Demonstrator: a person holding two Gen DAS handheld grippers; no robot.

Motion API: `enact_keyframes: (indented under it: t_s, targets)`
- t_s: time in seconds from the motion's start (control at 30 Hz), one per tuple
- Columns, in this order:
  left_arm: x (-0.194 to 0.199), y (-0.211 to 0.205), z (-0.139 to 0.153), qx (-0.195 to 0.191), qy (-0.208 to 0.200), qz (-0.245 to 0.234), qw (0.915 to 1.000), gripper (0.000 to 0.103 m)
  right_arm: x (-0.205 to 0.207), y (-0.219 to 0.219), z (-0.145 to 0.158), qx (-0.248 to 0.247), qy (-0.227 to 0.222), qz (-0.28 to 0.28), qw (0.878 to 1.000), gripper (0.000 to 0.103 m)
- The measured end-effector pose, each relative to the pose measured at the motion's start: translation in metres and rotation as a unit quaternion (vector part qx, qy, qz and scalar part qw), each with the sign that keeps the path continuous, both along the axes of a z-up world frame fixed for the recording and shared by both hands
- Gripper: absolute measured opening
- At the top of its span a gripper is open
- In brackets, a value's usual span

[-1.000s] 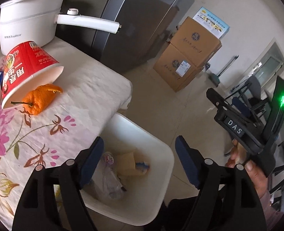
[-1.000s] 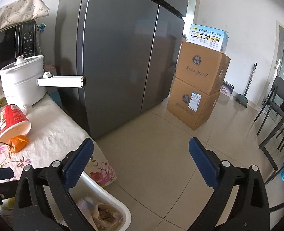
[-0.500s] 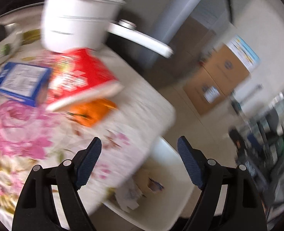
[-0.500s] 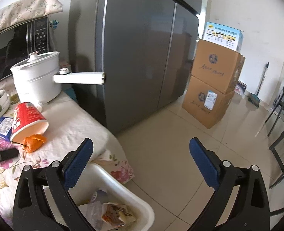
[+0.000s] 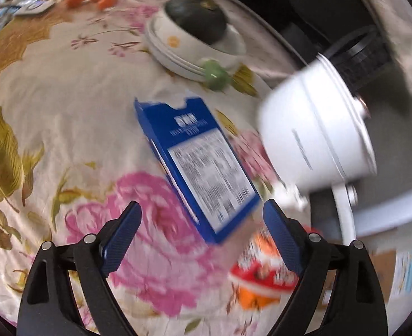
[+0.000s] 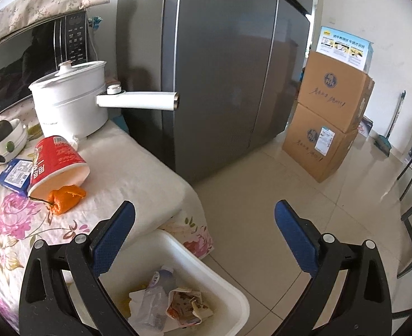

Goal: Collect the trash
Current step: 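Move the left tool to the blue biscuit box and close on it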

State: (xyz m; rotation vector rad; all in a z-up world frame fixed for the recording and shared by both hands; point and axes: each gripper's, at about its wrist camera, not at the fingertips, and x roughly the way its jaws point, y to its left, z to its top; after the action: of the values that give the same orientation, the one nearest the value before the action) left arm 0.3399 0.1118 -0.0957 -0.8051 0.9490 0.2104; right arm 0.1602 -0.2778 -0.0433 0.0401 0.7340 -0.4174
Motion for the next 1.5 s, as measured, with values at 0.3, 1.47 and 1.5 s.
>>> enact_keyframes:
  t_s: [0.3, 1.47, 1.5]
  targets:
    - [0.057, -0.011, -0.014, 0.074, 0.043, 0.059, 0.9946, 0.088, 0.007, 0.008, -0.002, 0.024, 0.016, 0.036, 0.999, 0.096]
    - [0.048, -0.017, -0.022, 0.183, 0.036, -0.101, 0.9772, 0.033, 0.016, 0.007, -0.008, 0.118, 0.048, 0.063, 0.990, 0.096]
    - [0.044, -0.010, -0.025, 0.191, 0.062, -0.098, 0.9747, 0.033, 0.015, 0.007, -0.007, 0.120, 0.047, 0.065, 0.990, 0.096]
